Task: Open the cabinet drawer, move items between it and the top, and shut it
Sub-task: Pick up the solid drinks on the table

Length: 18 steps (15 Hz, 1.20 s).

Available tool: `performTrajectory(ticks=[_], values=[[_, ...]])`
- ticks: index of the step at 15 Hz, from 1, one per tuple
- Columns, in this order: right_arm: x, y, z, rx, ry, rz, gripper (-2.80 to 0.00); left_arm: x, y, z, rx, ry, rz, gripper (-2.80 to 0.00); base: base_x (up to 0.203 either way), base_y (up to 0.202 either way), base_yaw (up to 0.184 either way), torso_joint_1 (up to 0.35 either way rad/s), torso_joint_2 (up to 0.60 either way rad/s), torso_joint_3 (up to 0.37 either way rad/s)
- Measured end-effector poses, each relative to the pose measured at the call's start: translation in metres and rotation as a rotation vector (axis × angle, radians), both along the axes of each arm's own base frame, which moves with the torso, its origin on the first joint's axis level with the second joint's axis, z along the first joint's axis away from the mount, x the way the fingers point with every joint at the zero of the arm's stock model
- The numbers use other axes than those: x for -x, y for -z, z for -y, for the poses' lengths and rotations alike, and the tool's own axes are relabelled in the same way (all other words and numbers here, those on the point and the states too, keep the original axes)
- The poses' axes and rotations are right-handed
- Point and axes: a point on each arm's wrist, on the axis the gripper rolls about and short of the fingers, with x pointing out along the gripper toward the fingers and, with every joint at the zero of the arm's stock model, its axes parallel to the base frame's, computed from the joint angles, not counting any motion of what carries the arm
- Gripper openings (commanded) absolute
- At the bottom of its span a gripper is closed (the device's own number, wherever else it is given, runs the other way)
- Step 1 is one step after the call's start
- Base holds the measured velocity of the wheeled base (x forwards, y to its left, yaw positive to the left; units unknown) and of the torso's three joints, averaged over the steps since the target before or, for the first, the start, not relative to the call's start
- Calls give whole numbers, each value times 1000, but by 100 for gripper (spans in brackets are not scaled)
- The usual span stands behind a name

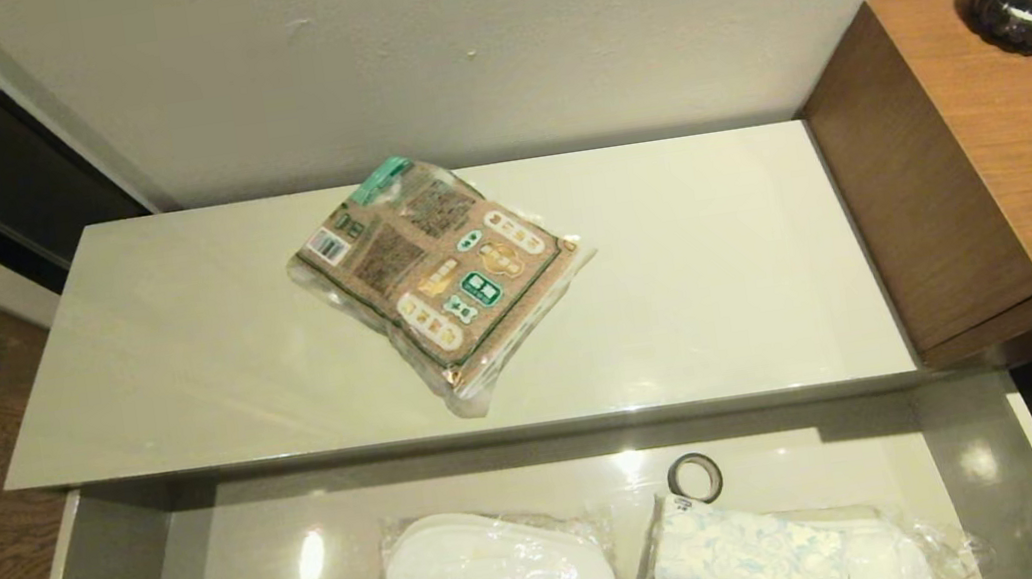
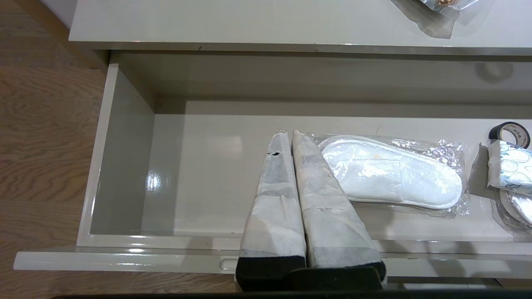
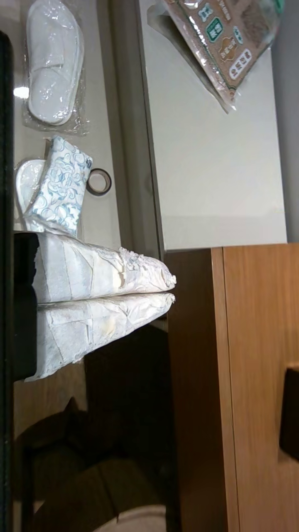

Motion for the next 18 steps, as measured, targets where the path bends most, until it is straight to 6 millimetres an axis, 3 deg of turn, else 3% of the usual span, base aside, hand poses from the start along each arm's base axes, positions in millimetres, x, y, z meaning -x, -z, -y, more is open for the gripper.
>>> performTrajectory(ticks=[8, 10, 14, 18], values=[[-73, 72, -1, 75, -59, 12, -280, 0, 0, 0, 0, 0, 0, -280, 0, 0, 0, 0, 0, 0], [-79, 83, -1, 106, -67, 26, -280, 0, 0, 0, 0, 0, 0, -280, 0, 0, 0, 0, 0, 0], [-83, 108, -1, 81, -94, -187, -280, 0, 0, 0, 0, 0, 0, -280, 0, 0, 0, 0, 0, 0], [-83, 108, -1, 76, -95, -183, -280, 0, 0, 0, 0, 0, 0, -280, 0, 0, 0, 0, 0, 0]])
